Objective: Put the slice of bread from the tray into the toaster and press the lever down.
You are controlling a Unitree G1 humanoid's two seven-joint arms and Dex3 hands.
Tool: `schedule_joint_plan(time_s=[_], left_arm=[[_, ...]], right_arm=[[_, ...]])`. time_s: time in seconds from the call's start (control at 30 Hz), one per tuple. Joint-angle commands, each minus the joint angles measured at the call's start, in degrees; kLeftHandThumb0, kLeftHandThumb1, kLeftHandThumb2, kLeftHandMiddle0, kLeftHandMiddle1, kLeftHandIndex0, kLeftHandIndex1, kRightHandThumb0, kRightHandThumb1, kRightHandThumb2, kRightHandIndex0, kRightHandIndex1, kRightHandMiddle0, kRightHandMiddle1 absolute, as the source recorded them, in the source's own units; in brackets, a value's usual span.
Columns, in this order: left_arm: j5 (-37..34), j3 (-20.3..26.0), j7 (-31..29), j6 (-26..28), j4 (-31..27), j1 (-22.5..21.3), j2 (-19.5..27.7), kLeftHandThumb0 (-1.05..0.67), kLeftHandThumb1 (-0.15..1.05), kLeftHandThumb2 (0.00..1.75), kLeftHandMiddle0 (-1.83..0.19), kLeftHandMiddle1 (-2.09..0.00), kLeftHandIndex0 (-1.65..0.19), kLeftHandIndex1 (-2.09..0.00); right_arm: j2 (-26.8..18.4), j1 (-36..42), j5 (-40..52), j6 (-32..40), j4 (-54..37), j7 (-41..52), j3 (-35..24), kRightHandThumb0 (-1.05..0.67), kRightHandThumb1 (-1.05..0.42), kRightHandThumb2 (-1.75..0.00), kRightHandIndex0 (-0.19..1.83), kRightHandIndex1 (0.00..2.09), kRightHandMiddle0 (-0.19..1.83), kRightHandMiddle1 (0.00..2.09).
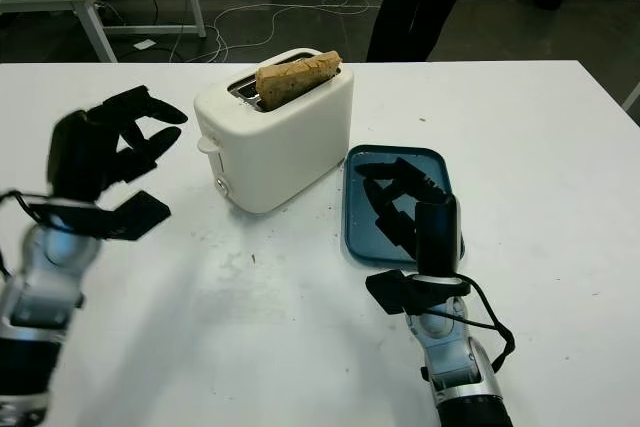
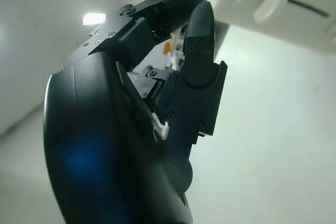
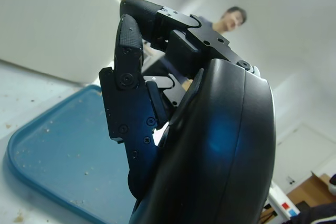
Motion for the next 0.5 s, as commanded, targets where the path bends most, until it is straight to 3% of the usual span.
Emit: schedule_joint_plan(time_s=[0.0, 0.1, 0.13, 0.17, 0.2, 0.3, 0.33, 0.4, 0.47], left_arm=[[-0.02, -0.86, -4.06, 1.31, -1.26, -2.07, 2.41, -0.22, 0.92, 0.05, -0.92, -1.18, -1.08, -0.28], [-1.41, -1.78, -9.98, 1.88, -0.87, -4.14, 4.86, -0.22, 0.92, 0.06, -0.88, -0.92, -1.17, -0.23], [-1.77, -2.2, -11.97, 1.94, -0.39, -4.97, 5.7, -0.2, 0.92, 0.06, -0.92, -0.74, -1.2, -0.2], [-1.98, -2.65, -13.71, 1.78, 0.23, -5.83, 6.51, -0.2, 0.92, 0.06, -0.99, -0.73, -1.18, -0.16], [-2.2, -3.04, -15.28, 1.73, 0.75, -6.59, 7.19, -0.2, 0.92, 0.05, -0.97, -0.83, -1.18, -0.12], [-2.31, -4.46, -19.29, 1.72, 2.6, -9.31, 8.95, -0.2, 0.91, 0.05, -0.96, -0.84, -1.17, -0.07], [-2.57, -4.97, -21.13, 2.32, 3.23, -10.47, 9.39, -0.2, 0.92, 0.06, -0.99, -0.95, -1.15, -0.05], [-3.01, -5.8, -24.28, 3.09, 4.22, -12.43, 10.21, -0.2, 0.92, 0.08, -0.99, -1.38, -1.09, -0.01], [-3.86, -6.54, -27.48, 3.11, 5.4, -14.55, 11.05, -0.18, 0.92, 0.08, -1.01, -1.54, -1.04, 0.0]], right_arm=[[0.34, -1.1, 0.05, -1.57, -0.22, -0.77, -0.39, -0.36, -0.92, -0.31, 0.87, 1.34, 0.97, 0.62], [0.29, -1.37, -0.16, -1.73, -0.14, -1.15, -0.49, -0.35, -0.92, -0.3, 0.88, 1.33, 0.97, 0.62], [0.24, -1.43, -0.4, -1.61, -0.22, -1.34, -0.51, -0.35, -0.92, -0.3, 0.89, 1.33, 0.97, 0.61], [0.24, -1.48, -0.59, -1.5, -0.3, -1.53, -0.54, -0.35, -0.92, -0.3, 0.89, 1.31, 0.97, 0.61], [0.23, -1.52, -0.71, -1.45, -0.34, -1.67, -0.55, -0.35, -0.92, -0.3, 0.9, 1.3, 0.97, 0.6], [0.1, -1.67, -0.58, -1.68, -0.28, -1.7, -0.65, -0.34, -0.92, -0.29, 0.9, 1.3, 0.98, 0.6], [0.07, -1.72, -0.63, -1.57, -0.31, -1.72, -0.71, -0.35, -0.92, -0.29, 0.91, 1.3, 0.98, 0.6], [0.08, -1.74, -0.71, -1.31, -0.45, -1.7, -0.78, -0.35, -0.92, -0.28, 0.91, 1.3, 0.99, 0.6], [0.08, -1.78, -0.87, -1.21, -0.51, -1.82, -0.86, -0.35, -0.92, -0.28, 0.92, 1.31, 0.99, 0.6]])
